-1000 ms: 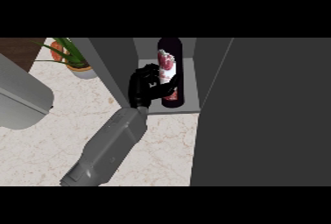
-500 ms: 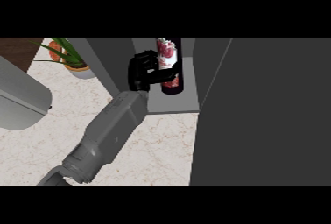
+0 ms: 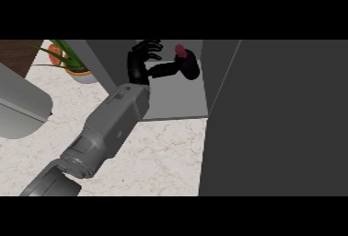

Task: Pick up the wine, place it into the cabinet and close the cabinet

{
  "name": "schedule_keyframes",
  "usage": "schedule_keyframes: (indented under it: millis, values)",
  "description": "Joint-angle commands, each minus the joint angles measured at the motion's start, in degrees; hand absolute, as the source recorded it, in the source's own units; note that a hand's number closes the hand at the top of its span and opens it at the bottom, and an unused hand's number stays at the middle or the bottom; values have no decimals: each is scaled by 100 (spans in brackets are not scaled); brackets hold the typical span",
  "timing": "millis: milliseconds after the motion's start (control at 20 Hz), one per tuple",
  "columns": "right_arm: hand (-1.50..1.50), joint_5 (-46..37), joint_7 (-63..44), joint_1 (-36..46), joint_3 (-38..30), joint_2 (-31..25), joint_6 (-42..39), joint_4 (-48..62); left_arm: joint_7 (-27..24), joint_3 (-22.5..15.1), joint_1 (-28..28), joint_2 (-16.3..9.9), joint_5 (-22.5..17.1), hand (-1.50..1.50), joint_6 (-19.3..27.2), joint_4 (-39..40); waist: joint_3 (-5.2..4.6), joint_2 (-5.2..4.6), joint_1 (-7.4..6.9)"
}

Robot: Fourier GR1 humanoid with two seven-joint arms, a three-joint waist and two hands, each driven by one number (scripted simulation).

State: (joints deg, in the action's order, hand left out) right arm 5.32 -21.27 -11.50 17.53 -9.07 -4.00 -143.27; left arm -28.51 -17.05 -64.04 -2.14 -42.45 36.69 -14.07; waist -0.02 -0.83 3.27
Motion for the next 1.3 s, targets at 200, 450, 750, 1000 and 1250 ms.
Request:
schedule_keyframes:
  millis: [200, 450, 750, 1000, 1250]
  values:
    - [-150, 464, -417, -188, 47, 45, 36, -858, 217, -62, -448, -238, 339, -150, 198, 739, -1, -10, 38]
    - [-150, 375, -288, -206, 84, 54, -68, -660, 147, -25, -378, -267, 428, -150, 118, 920, -2, -27, 32]
    - [-150, 533, -158, -483, 66, -1, -217, -861, -78, 62, -243, -291, 453, -150, 64, 940, -1, -31, 84]
    - [-150, 382, -170, -441, 183, 76, -151, -794, -371, 77, -239, -187, 543, -150, -172, 786, -5, -20, 18]
    - [-150, 441, -203, -665, 62, -35, -187, -1066, -690, 131, -63, -179, 580, -150, -716, 539, -2, 34, -81]
